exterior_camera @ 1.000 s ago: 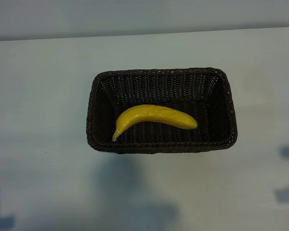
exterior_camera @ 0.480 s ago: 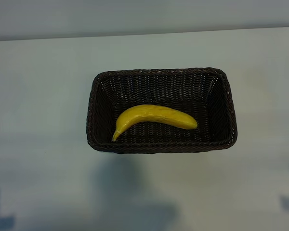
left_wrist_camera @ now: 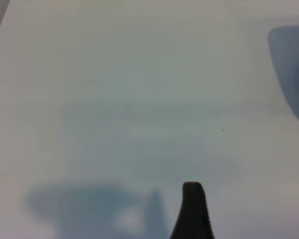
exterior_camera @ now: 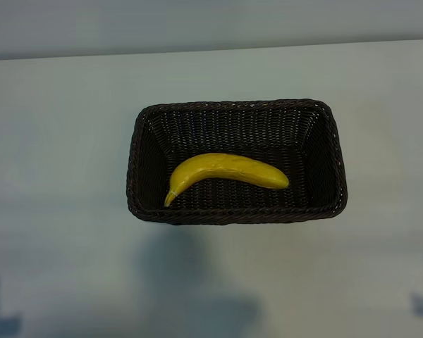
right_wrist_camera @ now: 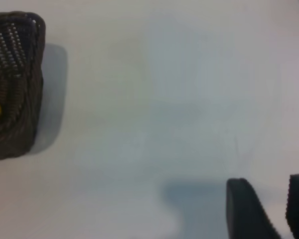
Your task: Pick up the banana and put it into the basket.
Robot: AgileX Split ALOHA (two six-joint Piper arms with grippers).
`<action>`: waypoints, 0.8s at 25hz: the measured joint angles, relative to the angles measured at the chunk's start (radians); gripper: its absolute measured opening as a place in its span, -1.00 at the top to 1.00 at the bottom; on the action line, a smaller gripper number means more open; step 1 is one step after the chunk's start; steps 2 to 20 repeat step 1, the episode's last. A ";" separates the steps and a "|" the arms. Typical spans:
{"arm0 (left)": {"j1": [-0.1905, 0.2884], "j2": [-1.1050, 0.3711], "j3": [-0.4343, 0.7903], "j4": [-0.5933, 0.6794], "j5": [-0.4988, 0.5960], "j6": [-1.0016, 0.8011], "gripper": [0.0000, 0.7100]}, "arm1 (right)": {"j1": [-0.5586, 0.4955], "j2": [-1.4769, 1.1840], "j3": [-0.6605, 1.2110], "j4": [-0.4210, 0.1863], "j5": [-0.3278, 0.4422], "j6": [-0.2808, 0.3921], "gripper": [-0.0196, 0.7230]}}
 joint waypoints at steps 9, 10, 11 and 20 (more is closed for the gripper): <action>0.000 0.000 0.000 0.000 0.000 0.000 -0.65 | 0.000 0.000 0.000 0.000 0.000 0.000 0.28; 0.000 0.000 0.000 0.000 0.000 0.000 -0.65 | 0.000 0.000 0.000 0.000 0.000 0.000 0.28; 0.000 0.000 0.000 0.000 0.000 0.000 -0.65 | 0.000 0.000 0.000 0.000 0.000 0.000 0.28; 0.000 0.000 0.000 0.000 0.000 0.000 -0.65 | 0.000 0.000 0.000 0.000 0.000 0.000 0.28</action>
